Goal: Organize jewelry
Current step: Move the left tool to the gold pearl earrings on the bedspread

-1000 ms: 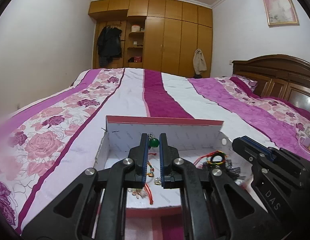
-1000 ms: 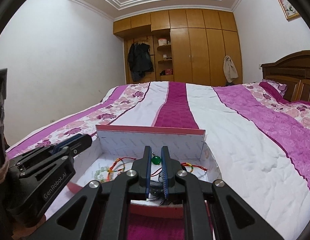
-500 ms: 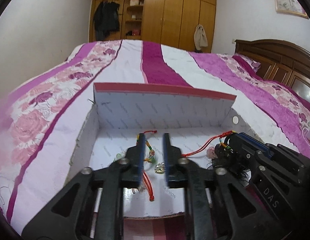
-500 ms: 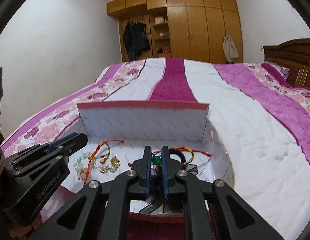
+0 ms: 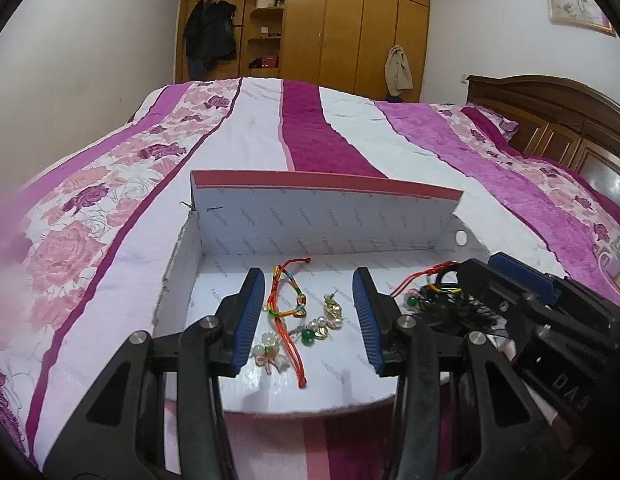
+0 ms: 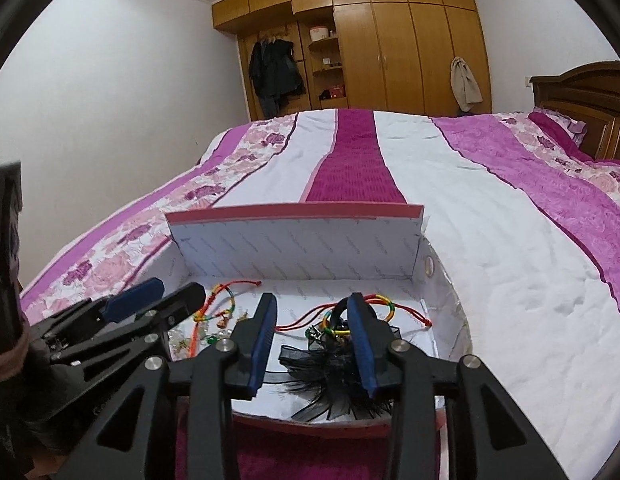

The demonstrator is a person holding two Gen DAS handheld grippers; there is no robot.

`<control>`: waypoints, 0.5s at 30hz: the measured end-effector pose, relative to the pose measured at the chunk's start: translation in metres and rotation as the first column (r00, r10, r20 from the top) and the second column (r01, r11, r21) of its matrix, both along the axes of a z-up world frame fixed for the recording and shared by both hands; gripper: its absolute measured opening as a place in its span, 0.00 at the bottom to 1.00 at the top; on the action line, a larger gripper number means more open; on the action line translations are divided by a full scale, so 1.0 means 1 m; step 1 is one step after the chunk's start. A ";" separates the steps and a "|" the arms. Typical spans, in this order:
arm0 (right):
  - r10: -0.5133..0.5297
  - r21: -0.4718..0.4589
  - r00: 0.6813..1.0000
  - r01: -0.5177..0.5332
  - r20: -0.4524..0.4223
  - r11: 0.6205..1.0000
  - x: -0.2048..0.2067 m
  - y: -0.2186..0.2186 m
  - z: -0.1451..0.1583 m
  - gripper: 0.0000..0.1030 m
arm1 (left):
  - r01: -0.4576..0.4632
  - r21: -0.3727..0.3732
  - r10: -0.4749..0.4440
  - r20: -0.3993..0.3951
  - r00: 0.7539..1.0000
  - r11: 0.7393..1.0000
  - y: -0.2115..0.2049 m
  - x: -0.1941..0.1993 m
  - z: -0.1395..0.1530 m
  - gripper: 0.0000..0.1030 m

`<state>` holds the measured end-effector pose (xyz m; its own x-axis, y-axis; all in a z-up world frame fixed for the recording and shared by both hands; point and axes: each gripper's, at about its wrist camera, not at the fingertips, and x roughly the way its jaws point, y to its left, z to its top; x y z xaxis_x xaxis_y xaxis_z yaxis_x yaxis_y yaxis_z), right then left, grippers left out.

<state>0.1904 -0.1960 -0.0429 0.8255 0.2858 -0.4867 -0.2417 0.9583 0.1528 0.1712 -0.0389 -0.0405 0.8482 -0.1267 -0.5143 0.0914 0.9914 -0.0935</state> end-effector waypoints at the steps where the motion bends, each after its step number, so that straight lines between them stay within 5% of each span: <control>1: 0.001 0.006 1.000 -0.001 0.001 1.000 -0.002 0.000 0.002 0.39 | 0.002 -0.001 -0.002 0.002 1.000 1.000 0.000 -0.002 0.002 0.36; 15: 0.012 0.035 1.000 -0.011 -0.022 0.999 -0.058 -0.017 0.021 0.40 | 0.064 0.009 -0.064 -0.007 0.998 0.998 -0.002 -0.055 0.023 0.36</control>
